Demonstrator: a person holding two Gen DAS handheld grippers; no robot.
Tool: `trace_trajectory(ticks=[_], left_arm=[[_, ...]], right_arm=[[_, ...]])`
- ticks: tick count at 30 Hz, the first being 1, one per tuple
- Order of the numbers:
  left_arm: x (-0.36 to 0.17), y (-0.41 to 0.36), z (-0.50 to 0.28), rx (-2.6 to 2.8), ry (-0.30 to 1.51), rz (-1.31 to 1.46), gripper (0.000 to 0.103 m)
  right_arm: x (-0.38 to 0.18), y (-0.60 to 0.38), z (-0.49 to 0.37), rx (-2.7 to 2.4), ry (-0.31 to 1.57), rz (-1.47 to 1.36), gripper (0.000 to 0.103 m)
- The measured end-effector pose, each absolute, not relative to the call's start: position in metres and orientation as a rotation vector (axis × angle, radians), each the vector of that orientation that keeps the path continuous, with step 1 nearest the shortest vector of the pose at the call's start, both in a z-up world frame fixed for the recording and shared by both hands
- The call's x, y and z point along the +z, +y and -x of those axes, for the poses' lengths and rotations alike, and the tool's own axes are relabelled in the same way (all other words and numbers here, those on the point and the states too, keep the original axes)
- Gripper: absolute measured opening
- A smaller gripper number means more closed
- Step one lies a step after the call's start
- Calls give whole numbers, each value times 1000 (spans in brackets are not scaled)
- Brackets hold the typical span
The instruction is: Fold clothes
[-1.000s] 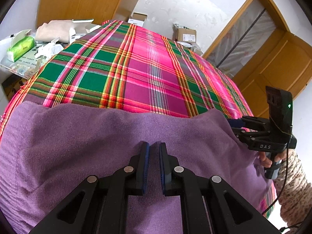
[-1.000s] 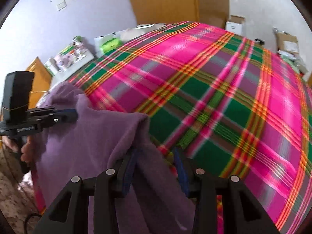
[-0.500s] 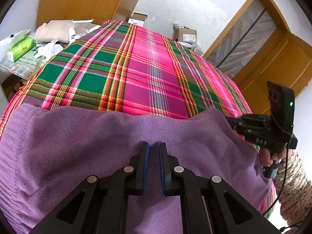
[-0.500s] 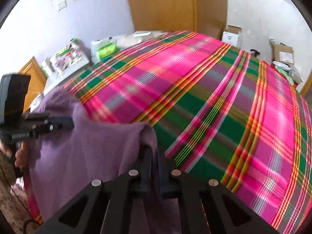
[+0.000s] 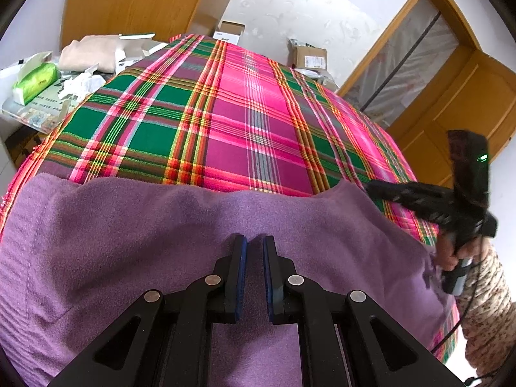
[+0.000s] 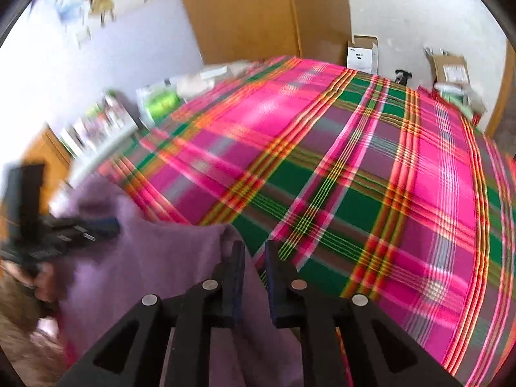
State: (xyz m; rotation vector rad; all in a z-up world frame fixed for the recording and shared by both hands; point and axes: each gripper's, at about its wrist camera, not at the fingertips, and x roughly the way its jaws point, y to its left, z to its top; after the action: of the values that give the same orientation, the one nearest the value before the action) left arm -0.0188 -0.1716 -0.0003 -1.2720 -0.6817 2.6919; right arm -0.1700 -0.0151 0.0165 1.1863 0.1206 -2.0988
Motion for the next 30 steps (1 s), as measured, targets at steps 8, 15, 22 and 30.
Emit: trace_trajectory(ticks=[8, 15, 22, 30], left_arm=[[-2, -172, 18, 2693, -697, 1263, 10], [-1, -173, 18, 2693, -694, 1262, 10], [-2, -175, 19, 2687, -706, 1251, 10], [-2, -174, 19, 2693, -700, 1253, 10]], right_arm=[[13, 2, 160, -1943, -13, -1258, 14], [-13, -22, 166, -1871, -13, -1329, 7], [1, -32, 177, -2018, 96, -1252, 2], [-12, -35, 183, -2009, 112, -1317, 9]])
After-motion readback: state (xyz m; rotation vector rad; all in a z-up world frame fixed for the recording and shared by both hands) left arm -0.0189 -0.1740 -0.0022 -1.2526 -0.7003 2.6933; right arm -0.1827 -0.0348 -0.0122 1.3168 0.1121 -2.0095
